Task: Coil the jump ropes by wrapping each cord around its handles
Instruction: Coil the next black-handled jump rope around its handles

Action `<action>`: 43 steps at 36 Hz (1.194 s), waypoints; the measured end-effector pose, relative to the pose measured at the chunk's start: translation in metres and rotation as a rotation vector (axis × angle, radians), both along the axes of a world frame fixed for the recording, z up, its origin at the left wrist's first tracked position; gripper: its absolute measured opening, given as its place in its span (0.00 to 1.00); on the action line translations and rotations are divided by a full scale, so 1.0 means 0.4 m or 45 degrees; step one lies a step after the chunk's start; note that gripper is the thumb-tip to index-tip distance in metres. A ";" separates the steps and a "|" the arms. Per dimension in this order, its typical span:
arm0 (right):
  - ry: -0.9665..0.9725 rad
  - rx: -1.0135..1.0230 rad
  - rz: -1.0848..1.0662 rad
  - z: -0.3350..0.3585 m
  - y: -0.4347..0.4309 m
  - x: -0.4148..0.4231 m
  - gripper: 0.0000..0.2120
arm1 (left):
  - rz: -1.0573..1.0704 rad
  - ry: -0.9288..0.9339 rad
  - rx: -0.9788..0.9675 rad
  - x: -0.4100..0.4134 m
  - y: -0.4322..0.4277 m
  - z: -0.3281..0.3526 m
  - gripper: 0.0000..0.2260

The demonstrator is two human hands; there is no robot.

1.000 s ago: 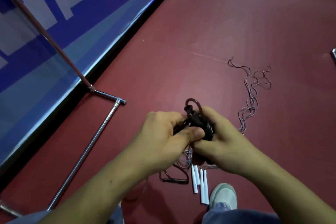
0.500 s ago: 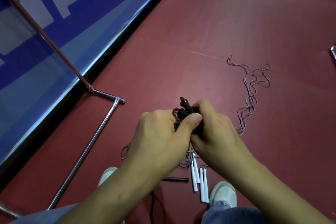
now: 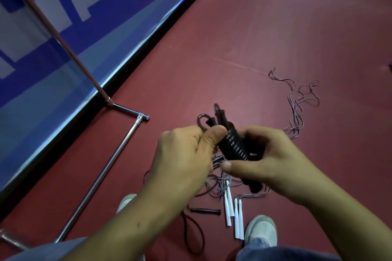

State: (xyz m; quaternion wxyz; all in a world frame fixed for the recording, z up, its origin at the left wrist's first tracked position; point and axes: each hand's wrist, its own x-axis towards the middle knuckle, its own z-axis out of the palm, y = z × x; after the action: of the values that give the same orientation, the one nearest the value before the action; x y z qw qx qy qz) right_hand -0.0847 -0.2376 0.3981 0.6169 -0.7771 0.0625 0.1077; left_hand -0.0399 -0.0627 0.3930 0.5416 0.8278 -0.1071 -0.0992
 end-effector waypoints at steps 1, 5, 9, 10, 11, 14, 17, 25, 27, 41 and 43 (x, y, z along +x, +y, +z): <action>0.000 -0.031 -0.024 -0.001 0.000 0.000 0.16 | -0.017 0.044 -0.007 -0.001 0.001 0.006 0.27; -0.001 -0.120 -0.007 -0.007 0.006 0.005 0.18 | -0.120 0.111 -0.020 -0.010 0.001 0.016 0.28; -0.005 -0.137 0.046 -0.009 0.013 0.005 0.15 | -0.284 0.172 -0.060 -0.009 0.001 0.021 0.21; -0.010 -0.122 0.065 -0.011 0.015 0.003 0.15 | -0.316 0.171 -0.051 -0.006 0.004 0.020 0.18; -0.016 -0.092 0.083 -0.012 0.017 0.000 0.16 | -0.341 0.161 -0.031 -0.003 0.006 0.021 0.17; -0.029 0.011 0.132 -0.011 0.022 -0.005 0.21 | -0.340 0.163 0.023 0.001 0.007 0.025 0.18; -0.025 0.065 0.126 -0.008 0.030 -0.009 0.21 | -0.275 0.148 0.118 0.006 0.006 0.027 0.17; -0.167 -0.094 -0.073 -0.025 0.050 -0.008 0.26 | -0.123 0.253 0.044 0.009 -0.005 0.008 0.23; -0.171 -0.087 -0.099 -0.024 0.052 -0.010 0.23 | -0.117 0.270 0.017 0.014 -0.006 0.008 0.22; -0.215 -0.363 -0.074 -0.049 0.050 -0.001 0.15 | -0.070 0.004 0.277 0.007 -0.003 -0.010 0.23; -0.236 -0.473 -0.057 -0.062 0.051 0.001 0.15 | -0.059 0.026 0.310 0.005 -0.004 -0.014 0.23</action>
State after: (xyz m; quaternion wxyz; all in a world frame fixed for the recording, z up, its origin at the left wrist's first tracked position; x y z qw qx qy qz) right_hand -0.0843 -0.2172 0.3732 0.4684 -0.8825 0.0416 0.0085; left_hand -0.0381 -0.0644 0.3876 0.4357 0.8837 -0.1081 -0.1324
